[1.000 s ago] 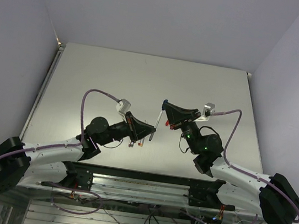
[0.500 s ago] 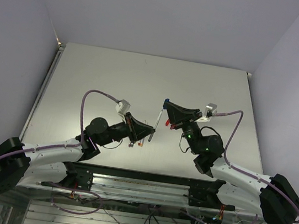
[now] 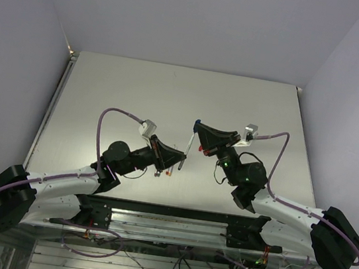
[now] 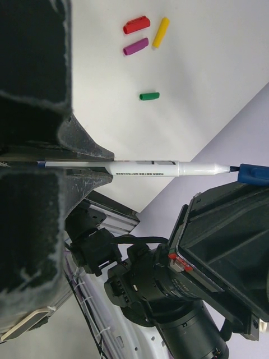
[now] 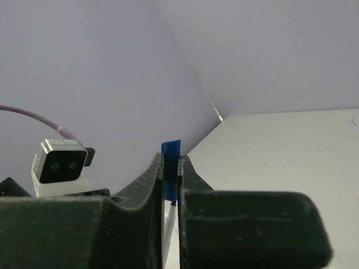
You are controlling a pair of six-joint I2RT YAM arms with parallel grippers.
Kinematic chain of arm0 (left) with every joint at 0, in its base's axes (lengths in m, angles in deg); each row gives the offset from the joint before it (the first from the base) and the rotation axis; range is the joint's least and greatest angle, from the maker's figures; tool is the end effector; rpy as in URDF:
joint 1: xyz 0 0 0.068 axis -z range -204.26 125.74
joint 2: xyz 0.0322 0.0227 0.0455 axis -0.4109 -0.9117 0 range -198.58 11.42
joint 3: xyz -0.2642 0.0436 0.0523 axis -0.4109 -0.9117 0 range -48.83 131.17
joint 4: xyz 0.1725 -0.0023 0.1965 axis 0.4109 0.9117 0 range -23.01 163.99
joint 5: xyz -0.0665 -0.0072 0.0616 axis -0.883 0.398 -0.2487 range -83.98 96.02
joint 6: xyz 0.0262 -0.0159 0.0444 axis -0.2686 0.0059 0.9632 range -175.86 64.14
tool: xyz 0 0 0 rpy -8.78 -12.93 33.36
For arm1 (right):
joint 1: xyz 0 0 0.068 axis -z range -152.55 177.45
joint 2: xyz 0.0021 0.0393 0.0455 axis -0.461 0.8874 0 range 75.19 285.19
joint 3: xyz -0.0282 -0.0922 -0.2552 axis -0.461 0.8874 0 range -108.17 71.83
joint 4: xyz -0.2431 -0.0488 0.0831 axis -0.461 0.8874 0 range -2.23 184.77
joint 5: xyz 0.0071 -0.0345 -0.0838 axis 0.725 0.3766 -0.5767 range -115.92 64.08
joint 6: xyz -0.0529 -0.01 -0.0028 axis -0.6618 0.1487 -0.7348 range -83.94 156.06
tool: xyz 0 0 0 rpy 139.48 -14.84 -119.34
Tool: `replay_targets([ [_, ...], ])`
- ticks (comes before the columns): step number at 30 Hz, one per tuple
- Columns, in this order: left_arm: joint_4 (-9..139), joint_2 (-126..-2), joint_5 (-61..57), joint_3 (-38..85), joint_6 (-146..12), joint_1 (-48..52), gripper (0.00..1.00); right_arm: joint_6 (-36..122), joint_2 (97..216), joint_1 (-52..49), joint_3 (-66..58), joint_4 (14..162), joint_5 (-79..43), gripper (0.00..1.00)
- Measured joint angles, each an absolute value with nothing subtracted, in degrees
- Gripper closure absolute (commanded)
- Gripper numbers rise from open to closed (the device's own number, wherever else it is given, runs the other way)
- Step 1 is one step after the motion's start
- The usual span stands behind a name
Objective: Insert the pens into the pen caps
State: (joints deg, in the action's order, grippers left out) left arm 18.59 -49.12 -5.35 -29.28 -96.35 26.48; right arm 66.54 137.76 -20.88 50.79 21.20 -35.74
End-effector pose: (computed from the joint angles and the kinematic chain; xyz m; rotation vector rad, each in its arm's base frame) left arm 0.1354 -0.1767 0.2420 0.3246 1.5821 -1.4175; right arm 0.1512 0.1606 0.2764 -0.0261 1.2127 1.1186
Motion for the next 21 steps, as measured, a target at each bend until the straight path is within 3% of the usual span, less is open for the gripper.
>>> replay_targets([
  [21, 16.62, -48.33, -3.04, -31.07, -96.33, 26.57, 0.93, 71.98, 140.64, -21.67, 51.62, 20.68, -32.40, 1.00],
])
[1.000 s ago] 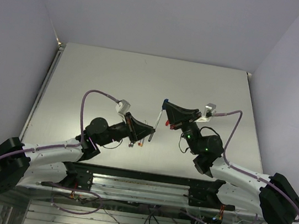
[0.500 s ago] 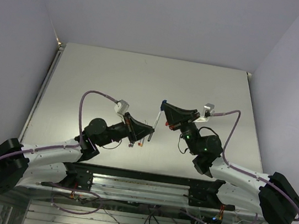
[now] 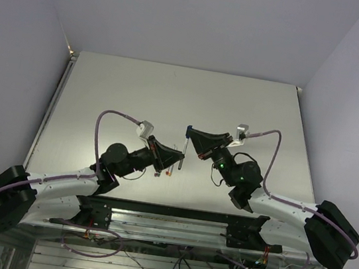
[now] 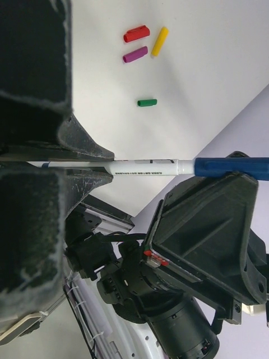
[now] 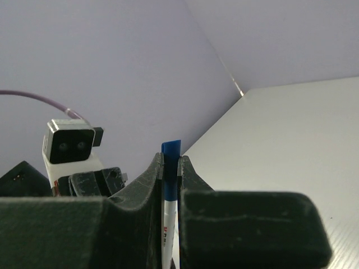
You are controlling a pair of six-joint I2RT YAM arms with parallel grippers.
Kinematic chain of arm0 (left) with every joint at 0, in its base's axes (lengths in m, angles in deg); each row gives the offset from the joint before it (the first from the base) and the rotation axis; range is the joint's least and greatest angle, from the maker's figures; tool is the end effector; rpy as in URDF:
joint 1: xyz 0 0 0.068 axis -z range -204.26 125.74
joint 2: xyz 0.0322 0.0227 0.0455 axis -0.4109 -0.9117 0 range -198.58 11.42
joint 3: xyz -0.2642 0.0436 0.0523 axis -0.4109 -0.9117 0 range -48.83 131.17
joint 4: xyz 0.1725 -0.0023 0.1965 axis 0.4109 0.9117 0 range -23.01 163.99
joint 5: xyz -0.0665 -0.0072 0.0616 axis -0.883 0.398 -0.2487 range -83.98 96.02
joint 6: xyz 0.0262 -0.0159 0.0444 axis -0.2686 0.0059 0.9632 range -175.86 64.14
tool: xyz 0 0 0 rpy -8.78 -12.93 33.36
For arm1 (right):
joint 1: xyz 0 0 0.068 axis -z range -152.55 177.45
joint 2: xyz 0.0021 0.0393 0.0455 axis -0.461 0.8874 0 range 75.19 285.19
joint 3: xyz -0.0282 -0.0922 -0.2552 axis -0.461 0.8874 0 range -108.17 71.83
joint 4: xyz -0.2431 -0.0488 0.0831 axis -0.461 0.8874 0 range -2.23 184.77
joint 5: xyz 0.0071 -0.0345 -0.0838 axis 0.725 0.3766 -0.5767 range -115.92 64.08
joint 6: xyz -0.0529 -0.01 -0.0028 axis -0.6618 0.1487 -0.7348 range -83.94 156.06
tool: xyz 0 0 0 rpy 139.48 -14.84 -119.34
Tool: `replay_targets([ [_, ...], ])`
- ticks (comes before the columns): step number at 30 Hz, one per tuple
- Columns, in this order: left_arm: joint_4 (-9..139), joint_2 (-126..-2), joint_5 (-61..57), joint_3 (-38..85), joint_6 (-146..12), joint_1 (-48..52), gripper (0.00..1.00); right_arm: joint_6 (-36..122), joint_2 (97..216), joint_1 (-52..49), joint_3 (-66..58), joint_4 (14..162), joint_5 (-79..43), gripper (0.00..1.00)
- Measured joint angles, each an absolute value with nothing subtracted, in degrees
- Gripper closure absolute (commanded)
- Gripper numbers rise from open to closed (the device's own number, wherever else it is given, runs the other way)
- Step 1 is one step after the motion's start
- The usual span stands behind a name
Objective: Insert the pens into the pen caps
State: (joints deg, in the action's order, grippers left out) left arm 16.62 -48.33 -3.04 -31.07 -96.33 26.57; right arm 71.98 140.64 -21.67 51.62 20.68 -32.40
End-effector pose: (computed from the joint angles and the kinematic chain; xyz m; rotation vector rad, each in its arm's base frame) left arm 0.1329 -0.1720 0.2382 0.2875 1.5626 -1.3979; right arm 0.1517 0.1690 0.2625 -0.0406 1.2847 1.2260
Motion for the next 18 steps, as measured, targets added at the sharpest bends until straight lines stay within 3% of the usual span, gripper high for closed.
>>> replay_targets([
  [18, 16.31, -48.96, -0.61, -31.13, -94.15, 26.96, 0.93, 73.40, 141.14, -22.61, 51.18, 23.56, -30.45, 1.00],
])
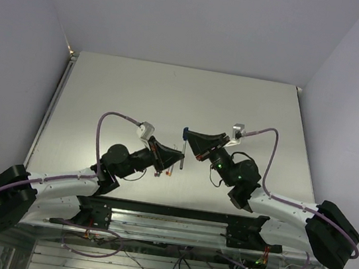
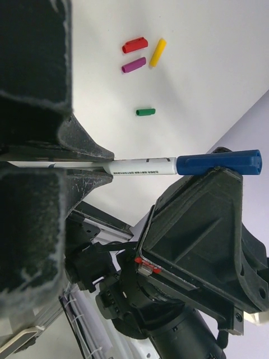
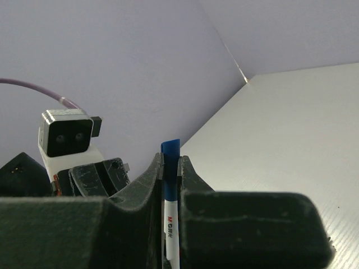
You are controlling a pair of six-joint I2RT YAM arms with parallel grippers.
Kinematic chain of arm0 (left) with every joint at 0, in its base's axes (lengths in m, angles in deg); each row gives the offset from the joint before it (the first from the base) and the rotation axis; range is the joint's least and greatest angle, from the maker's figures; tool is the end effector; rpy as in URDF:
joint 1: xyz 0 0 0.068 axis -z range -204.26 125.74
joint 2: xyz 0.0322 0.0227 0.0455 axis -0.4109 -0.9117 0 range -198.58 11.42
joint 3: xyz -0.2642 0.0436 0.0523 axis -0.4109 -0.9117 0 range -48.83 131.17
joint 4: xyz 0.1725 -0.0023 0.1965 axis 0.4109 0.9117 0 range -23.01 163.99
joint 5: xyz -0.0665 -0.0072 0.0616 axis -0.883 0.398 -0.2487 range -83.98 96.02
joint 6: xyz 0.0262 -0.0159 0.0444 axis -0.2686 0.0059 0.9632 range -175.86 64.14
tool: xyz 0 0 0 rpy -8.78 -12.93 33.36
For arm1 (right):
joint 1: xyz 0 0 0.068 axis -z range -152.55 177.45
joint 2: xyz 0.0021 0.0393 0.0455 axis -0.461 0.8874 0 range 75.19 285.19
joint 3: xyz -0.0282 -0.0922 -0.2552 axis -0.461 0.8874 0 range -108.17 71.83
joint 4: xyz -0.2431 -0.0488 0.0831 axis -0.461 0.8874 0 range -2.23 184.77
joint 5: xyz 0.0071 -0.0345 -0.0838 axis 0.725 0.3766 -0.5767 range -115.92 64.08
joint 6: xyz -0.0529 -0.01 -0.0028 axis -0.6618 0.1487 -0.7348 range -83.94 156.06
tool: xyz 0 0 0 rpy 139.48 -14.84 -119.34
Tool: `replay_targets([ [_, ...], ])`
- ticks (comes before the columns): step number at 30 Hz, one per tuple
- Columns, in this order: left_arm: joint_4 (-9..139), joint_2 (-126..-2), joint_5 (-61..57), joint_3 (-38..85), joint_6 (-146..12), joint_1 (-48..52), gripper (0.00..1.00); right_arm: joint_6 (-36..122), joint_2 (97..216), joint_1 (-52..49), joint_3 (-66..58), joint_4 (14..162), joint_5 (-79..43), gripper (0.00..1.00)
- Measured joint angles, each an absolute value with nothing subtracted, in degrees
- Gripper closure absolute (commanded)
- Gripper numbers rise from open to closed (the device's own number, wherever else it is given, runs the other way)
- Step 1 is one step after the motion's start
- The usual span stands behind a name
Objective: Insert the pens into the pen caps
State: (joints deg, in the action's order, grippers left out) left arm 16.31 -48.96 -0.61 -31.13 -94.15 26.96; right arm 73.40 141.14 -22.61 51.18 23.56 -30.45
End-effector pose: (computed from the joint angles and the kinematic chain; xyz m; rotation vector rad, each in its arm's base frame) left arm 0.1338 -0.1731 0.2363 0.2823 1.5563 -1.3433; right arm 0.1505 0.1753 0.2580 -0.0749 1.3449 1.2617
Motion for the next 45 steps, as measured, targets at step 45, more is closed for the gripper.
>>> replay_targets([
  [45, 26.19, -45.51, 0.13, -30.65, -90.93, 24.53, 0.93, 69.01, 143.37, -29.04, 46.44, 33.25, -39.46, 1.00],
])
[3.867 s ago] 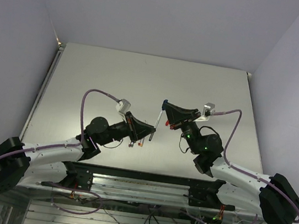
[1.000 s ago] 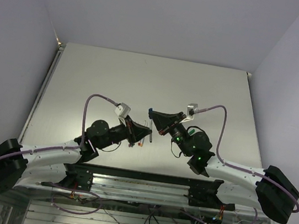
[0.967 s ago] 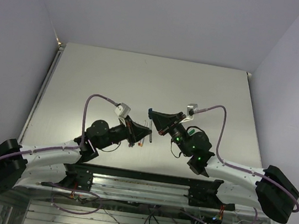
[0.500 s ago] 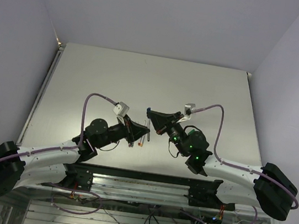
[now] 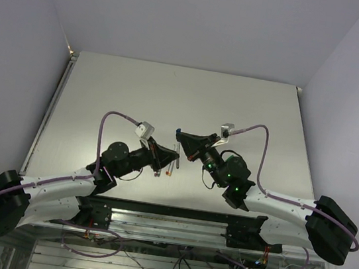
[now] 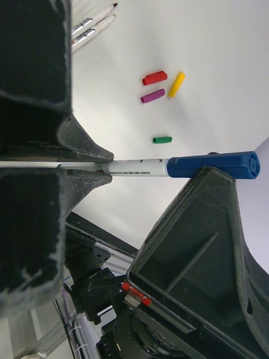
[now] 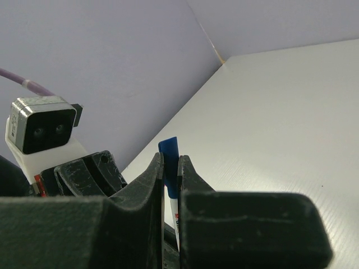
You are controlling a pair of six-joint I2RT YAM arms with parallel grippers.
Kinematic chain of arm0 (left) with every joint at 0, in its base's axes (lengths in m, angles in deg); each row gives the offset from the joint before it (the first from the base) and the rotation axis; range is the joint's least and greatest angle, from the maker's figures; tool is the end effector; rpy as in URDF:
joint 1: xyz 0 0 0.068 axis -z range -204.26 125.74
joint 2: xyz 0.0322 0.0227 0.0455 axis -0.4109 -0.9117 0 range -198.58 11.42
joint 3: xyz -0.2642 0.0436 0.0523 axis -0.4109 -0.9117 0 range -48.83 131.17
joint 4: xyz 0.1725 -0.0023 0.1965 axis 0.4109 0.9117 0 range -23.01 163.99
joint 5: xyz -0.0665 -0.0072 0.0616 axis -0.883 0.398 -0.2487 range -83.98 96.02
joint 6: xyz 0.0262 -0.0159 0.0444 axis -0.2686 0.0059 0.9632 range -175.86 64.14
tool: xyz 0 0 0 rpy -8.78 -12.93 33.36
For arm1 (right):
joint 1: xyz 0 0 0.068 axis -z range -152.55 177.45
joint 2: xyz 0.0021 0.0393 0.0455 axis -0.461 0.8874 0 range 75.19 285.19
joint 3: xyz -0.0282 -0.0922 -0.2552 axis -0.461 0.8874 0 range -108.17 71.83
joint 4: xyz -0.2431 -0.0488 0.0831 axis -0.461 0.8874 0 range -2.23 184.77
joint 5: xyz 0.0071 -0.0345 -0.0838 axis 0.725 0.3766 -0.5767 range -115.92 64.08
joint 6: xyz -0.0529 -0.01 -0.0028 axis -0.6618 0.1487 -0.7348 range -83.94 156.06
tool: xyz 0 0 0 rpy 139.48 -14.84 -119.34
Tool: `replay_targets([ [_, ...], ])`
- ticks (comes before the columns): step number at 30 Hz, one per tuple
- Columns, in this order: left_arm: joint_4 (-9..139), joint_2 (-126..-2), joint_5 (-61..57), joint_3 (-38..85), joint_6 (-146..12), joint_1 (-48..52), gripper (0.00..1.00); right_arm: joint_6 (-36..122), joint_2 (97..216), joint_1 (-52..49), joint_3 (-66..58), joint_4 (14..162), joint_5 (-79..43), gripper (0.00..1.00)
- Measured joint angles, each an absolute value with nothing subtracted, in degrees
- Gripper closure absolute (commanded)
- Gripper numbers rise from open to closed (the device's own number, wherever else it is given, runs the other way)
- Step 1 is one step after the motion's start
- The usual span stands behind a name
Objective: Insert the pens into the pen caps
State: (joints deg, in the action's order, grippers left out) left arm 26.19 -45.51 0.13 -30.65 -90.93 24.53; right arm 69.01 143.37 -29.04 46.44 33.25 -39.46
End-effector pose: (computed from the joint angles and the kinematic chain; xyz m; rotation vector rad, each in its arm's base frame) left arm 0.1383 -0.1634 0.2321 0.2878 1.6465 -1.2199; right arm 0.1444 0.2028 0.2582 -0.0888 1.4661 1.1339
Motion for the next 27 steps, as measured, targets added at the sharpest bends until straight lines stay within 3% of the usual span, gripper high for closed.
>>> replay_targets([
  [10, 26.63, -45.25, -0.30, -30.65, -90.69, 24.05, 0.93, 68.70, 143.37, -29.04, 46.31, 33.46, -39.48, 0.98],
  [13, 26.72, -45.25, -0.33, -30.65, -90.32, 23.94, 0.93, 67.37, 142.65, -29.10, 45.76, 35.04, -39.63, 0.71],
  [16, 26.63, -45.12, 1.38, -29.87, -89.58, 22.83, 0.93, 65.46, 140.82, -30.30, 44.45, 40.07, -39.46, 0.55],
  [21, 26.59, -44.18, 4.44, -28.49, -88.81, 21.54, 0.93, 60.09, 135.64, -31.96, 41.96, 49.00, -42.54, 0.18],
  [24, 28.75, -44.35, 5.88, -28.51, -88.29, 21.52, 0.93, 56.74, 131.15, -31.96, 40.01, 51.37, -46.71, 0.10],
  [27, 32.66, -45.12, 7.81, -28.34, -87.28, 21.34, 0.93, 53.84, 127.24, -31.96, 38.59, 52.46, -51.15, 0.09],
])
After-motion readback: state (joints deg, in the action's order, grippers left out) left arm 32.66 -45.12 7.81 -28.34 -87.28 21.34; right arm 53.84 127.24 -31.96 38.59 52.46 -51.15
